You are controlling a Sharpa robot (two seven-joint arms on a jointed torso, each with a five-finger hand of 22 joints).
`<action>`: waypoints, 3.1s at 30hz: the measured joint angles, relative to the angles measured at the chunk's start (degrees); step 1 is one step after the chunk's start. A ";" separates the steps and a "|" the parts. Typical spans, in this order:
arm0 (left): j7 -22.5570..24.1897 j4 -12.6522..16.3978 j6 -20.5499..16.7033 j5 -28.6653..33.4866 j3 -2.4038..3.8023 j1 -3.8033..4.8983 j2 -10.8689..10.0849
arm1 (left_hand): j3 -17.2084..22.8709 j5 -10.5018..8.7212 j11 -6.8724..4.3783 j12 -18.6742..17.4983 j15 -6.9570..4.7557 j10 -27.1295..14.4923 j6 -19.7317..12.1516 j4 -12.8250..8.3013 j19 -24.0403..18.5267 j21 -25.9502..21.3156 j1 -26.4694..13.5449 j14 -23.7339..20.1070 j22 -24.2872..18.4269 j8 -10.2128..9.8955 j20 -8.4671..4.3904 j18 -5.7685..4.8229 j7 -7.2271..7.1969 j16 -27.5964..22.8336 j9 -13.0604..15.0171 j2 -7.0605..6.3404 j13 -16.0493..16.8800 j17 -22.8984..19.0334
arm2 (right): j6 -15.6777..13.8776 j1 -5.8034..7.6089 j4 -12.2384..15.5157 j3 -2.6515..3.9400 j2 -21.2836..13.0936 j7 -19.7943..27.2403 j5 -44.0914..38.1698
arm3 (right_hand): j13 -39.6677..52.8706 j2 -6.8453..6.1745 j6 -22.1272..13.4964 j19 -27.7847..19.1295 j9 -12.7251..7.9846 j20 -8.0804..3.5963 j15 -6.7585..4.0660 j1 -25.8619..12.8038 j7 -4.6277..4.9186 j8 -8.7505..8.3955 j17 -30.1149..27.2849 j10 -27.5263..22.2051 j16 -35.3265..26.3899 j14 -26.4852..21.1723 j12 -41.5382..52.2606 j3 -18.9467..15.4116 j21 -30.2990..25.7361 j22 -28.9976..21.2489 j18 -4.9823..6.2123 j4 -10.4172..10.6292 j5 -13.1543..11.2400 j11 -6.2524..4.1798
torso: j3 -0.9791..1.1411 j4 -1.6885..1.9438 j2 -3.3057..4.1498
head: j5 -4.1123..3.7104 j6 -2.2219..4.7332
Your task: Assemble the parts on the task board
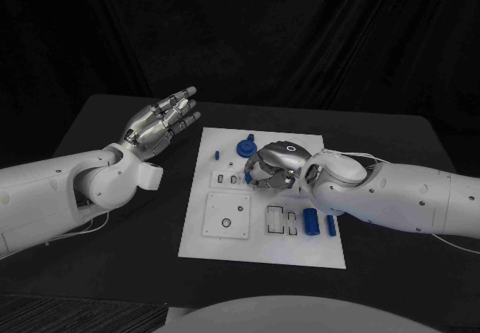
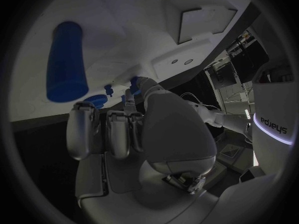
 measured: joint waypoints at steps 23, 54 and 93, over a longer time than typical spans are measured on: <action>-0.61 -0.16 0.44 0.00 0.00 -0.02 0.19 | 0.15 0.00 0.00 0.00 0.00 0.00 0.00 0.15 0.00 0.00 0.00 0.00 0.00 0.00 0.00 0.00 0.00 0.00 0.00 0.00 0.00 -0.04 | 0.73 -0.01 -1.05 0.01 0.87 -1.80 -1.14 | -0.01 0.01 -1.27 0.20 0.39 0.20 0.21 -0.01 0.17 0.01 -0.01 0.15 -0.22 -0.21 0.00 -0.08 -0.41 -0.01 0.00 -1.50 -4.02 0.15 | -0.03 0.07 -0.01 | -0.20 -0.28; -1.35 -0.33 0.76 -0.01 0.00 -0.05 0.13 | 0.15 0.00 0.00 0.00 0.00 0.00 0.41 0.15 0.00 0.00 0.23 0.00 0.00 0.00 0.00 0.00 0.41 0.00 0.06 0.23 0.00 -0.01 | 0.70 1.03 0.73 -0.04 -0.33 -2.60 -1.98 | -0.01 0.81 0.09 0.20 2.35 0.20 0.21 -0.78 -0.51 2.45 -0.02 0.15 -0.22 -0.21 0.00 0.38 -0.66 -0.03 0.00 -3.27 -2.00 0.14 | 0.00 0.05 -0.01 | 0.21 -0.59; -2.31 -0.82 1.37 -0.01 0.00 -0.08 0.64 | 0.55 0.00 0.00 0.00 0.00 0.00 0.83 0.23 0.00 0.00 0.23 0.00 0.00 0.23 0.00 0.00 0.41 0.00 0.12 0.23 0.00 -0.05 | 16.42 5.81 3.80 0.03 3.55 -16.01 -21.17 | -0.02 0.32 -0.72 0.20 2.33 0.20 -0.01 -1.53 -1.11 2.36 -0.02 0.12 -0.43 0.00 0.00 0.41 -1.23 0.00 0.00 -3.74 -2.01 -0.32 | -0.06 0.05 -0.02 | 0.58 -1.29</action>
